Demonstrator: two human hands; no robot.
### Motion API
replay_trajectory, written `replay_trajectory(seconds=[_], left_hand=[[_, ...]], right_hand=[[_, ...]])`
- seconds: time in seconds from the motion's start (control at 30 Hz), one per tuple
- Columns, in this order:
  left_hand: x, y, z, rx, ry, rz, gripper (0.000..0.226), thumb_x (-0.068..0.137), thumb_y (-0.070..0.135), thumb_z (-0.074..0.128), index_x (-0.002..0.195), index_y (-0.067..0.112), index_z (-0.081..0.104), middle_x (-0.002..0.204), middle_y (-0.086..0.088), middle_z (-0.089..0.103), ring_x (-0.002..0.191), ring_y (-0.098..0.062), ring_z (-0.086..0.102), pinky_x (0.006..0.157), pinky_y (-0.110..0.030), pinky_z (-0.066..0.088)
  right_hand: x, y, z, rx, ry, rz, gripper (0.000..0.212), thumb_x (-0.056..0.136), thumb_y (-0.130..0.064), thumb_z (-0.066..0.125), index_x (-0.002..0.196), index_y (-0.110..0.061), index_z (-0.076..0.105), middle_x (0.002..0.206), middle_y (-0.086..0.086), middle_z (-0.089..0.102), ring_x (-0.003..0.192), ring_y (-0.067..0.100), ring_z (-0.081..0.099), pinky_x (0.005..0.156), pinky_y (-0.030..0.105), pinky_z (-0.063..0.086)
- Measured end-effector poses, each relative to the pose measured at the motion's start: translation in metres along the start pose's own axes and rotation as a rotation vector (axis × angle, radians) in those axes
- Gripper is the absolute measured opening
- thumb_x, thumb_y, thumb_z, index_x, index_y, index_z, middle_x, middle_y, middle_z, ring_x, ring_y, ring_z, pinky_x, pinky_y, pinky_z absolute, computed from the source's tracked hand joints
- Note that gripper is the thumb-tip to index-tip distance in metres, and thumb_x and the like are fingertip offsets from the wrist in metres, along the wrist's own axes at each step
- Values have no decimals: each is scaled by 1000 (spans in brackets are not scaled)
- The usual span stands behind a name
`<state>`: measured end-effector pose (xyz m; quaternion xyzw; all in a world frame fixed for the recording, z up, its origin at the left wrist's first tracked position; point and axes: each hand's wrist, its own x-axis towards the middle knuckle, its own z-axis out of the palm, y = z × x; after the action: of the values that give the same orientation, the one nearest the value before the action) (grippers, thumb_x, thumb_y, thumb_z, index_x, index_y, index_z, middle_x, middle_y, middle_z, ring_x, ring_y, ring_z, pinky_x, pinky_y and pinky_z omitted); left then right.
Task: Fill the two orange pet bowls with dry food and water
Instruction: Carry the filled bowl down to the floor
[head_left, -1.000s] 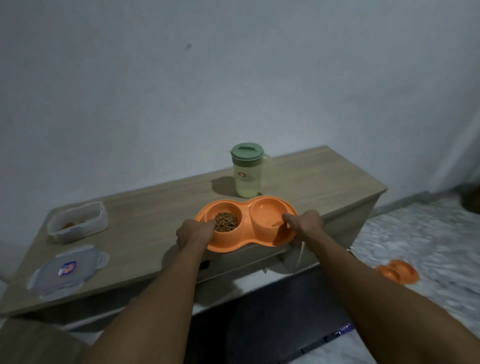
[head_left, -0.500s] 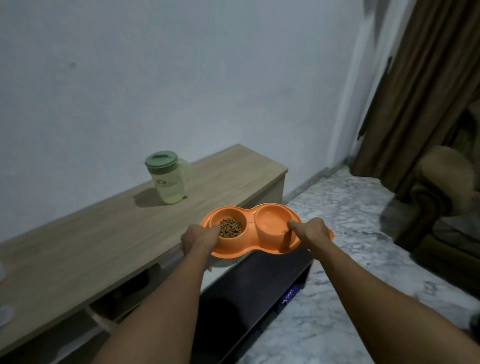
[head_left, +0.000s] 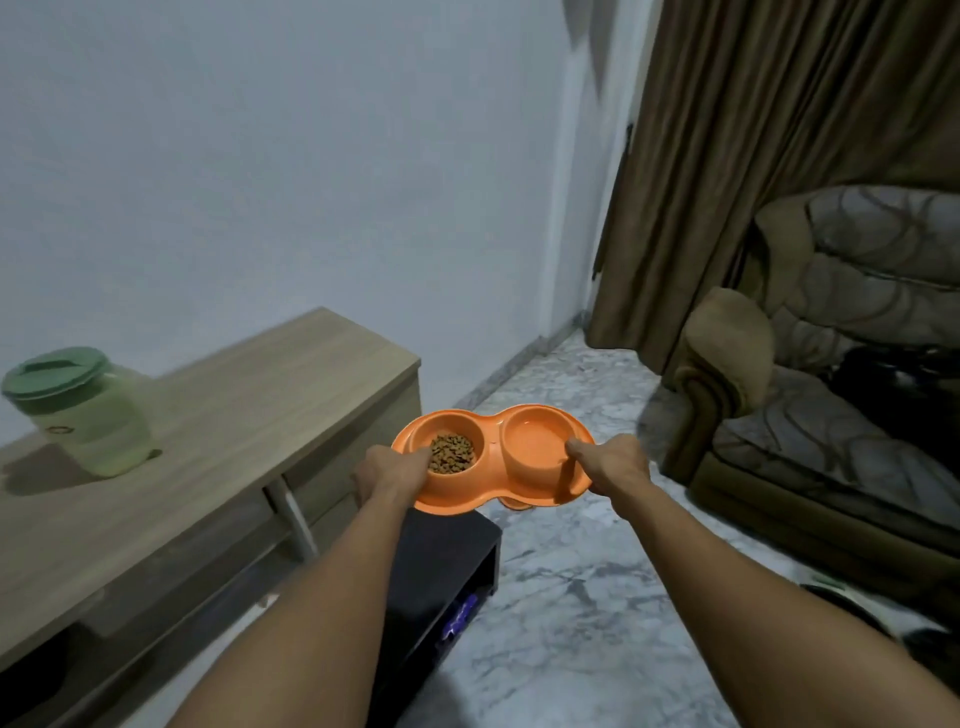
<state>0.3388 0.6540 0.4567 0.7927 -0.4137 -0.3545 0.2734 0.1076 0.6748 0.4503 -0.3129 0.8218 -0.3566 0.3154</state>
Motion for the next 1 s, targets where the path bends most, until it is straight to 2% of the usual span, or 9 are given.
replay_trajectory(seconds=[0.07, 0.17, 0.33, 0.4, 0.5, 0.67, 0.77, 0.9, 1.0], left_hand=[[-1, 23, 29, -8, -10, 2, 46, 81, 41, 69, 106, 3, 70, 107, -16, 69, 96, -34, 66, 67, -33, 47], [4, 53, 63, -22, -22, 13, 47, 80, 41, 70, 105, 2, 69, 108, -17, 68, 98, -35, 66, 68, -34, 47], [32, 102, 113, 0, -58, 28, 45, 81, 43, 69, 99, 2, 67, 93, -15, 65, 82, -31, 64, 64, -34, 48], [54, 125, 137, 15, -69, 35, 46, 79, 44, 69, 97, 1, 67, 90, -15, 66, 81, -33, 66, 69, -38, 56], [90, 160, 168, 51, -78, 36, 47, 76, 46, 68, 94, 3, 68, 94, -17, 69, 86, -37, 68, 77, -43, 59], [158, 228, 214, 69, -98, 52, 48, 77, 47, 68, 98, 4, 69, 100, -18, 69, 90, -38, 66, 73, -40, 55], [197, 269, 241, 67, -106, 73, 48, 78, 46, 67, 99, 3, 69, 102, -18, 69, 92, -37, 66, 71, -37, 51], [245, 317, 270, 87, -96, 78, 46, 81, 45, 67, 100, 3, 67, 103, -16, 68, 93, -35, 64, 68, -35, 46], [277, 347, 292, 77, -90, 59, 43, 83, 44, 67, 98, 4, 66, 96, -14, 65, 83, -31, 60, 65, -33, 44]], right_hand=[[29, 1, -22, 1, 12, 10, 46, 74, -40, 77, 89, 1, 61, 91, 19, 67, 85, 37, 68, 79, 50, 59], [67, -1, -44, -1, 39, 18, 46, 75, -39, 77, 89, 0, 58, 92, 18, 65, 89, 37, 67, 81, 50, 59], [132, -13, -62, 5, 61, 21, 44, 75, -39, 77, 91, -5, 55, 98, 18, 66, 93, 37, 67, 83, 50, 58], [165, -19, -65, 3, 70, 30, 41, 77, -39, 75, 89, -4, 57, 94, 17, 65, 91, 36, 67, 83, 48, 59], [216, -30, -63, 28, 79, 47, 43, 78, -38, 75, 93, -1, 60, 97, 18, 65, 93, 38, 66, 82, 47, 58], [306, -67, -54, 43, 110, 68, 45, 79, -36, 75, 98, 3, 63, 103, 22, 67, 93, 38, 66, 68, 37, 50], [359, -97, -51, 37, 134, 88, 49, 81, -36, 74, 107, 5, 63, 101, 21, 66, 97, 38, 65, 67, 35, 44], [424, -132, -44, 23, 141, 100, 44, 78, -38, 75, 97, -1, 61, 92, 17, 63, 93, 37, 67, 71, 37, 51], [472, -151, -36, 15, 135, 83, 41, 78, -39, 75, 87, -7, 51, 89, 15, 61, 91, 37, 68, 72, 37, 52]])
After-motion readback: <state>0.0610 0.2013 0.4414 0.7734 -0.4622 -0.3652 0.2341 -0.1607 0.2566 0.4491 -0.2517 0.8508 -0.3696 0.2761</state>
